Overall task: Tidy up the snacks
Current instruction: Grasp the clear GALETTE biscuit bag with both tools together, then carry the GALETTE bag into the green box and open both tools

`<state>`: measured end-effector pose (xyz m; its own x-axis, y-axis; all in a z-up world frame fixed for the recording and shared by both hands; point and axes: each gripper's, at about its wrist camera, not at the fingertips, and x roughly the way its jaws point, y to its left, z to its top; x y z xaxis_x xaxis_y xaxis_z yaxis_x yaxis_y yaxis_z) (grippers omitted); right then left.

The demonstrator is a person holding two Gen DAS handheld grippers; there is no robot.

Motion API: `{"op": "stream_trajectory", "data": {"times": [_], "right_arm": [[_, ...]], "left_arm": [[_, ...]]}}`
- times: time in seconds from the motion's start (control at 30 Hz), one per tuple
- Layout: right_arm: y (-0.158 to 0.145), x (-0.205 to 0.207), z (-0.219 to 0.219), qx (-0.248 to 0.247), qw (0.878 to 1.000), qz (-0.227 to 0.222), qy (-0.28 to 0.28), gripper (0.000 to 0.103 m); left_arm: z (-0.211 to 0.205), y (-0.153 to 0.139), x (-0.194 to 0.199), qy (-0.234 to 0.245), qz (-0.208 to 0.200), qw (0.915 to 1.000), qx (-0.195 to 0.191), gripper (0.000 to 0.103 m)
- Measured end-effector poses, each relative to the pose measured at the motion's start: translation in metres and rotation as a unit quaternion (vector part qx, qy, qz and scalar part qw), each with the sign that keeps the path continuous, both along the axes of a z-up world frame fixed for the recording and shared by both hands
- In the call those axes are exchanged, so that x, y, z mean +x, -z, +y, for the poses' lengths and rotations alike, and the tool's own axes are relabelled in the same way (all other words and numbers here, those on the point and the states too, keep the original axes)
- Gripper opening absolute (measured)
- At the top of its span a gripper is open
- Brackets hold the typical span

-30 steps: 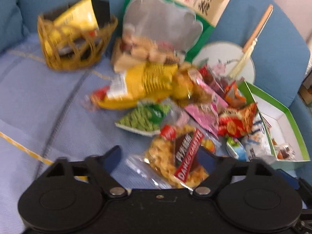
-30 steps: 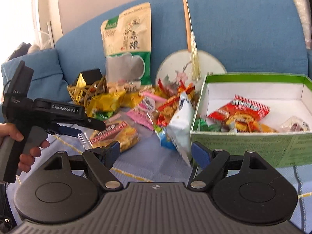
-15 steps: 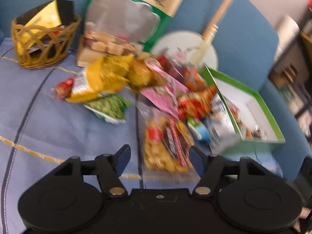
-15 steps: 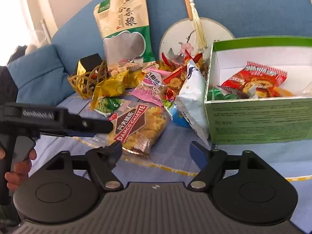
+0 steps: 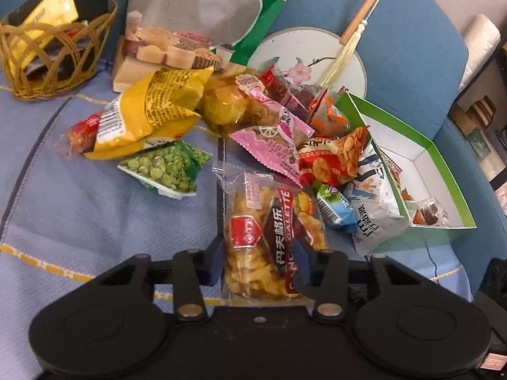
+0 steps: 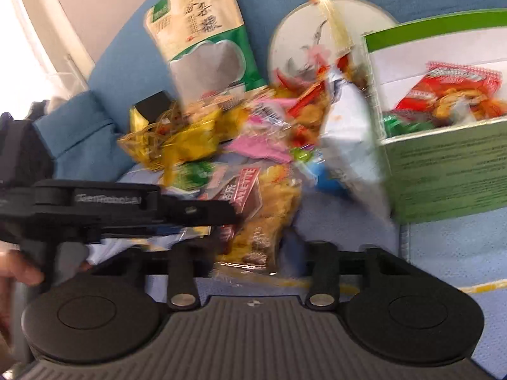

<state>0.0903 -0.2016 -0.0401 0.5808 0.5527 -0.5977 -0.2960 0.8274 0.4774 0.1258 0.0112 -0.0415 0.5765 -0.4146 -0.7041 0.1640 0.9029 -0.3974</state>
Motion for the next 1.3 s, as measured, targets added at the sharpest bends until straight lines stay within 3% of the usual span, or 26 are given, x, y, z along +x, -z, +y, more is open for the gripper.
{"op": "stream_trajectory", "data": {"times": [0.07, 0.23, 0.33, 0.47, 0.67, 0.9, 1.3], "right_arm": [[-0.011, -0.005, 0.001, -0.013, 1.000, -0.019, -0.008, 0.051], [-0.044, -0.020, -0.005, -0.006, 0.996, -0.085, -0.008, 0.045], [-0.062, -0.029, -0.014, -0.009, 0.991, -0.131, 0.005, 0.045], [-0.076, -0.026, -0.040, -0.010, 0.987, -0.157, 0.039, 0.045], [-0.084, -0.020, -0.092, -0.021, 0.980, -0.168, 0.104, 0.045], [-0.077, -0.007, -0.140, -0.036, 0.971, -0.156, 0.177, 0.045], [-0.050, 0.014, -0.176, -0.049, 0.959, -0.112, 0.257, 0.045]], "left_arm": [[-0.001, -0.009, -0.010, 0.006, -0.014, 0.9998, 0.009, 0.027], [0.005, -0.042, -0.027, 0.004, -0.055, 0.9983, -0.020, 0.026], [-0.007, -0.066, -0.031, 0.013, -0.087, 0.9959, -0.022, 0.026], [-0.036, -0.086, -0.024, 0.040, -0.111, 0.9926, -0.026, 0.026], [-0.098, -0.096, 0.004, 0.093, -0.119, 0.9883, -0.023, 0.025], [-0.157, -0.086, 0.038, 0.139, -0.109, 0.9837, -0.033, 0.025], [-0.213, -0.055, 0.079, 0.162, -0.072, 0.9839, -0.023, 0.026]]}}
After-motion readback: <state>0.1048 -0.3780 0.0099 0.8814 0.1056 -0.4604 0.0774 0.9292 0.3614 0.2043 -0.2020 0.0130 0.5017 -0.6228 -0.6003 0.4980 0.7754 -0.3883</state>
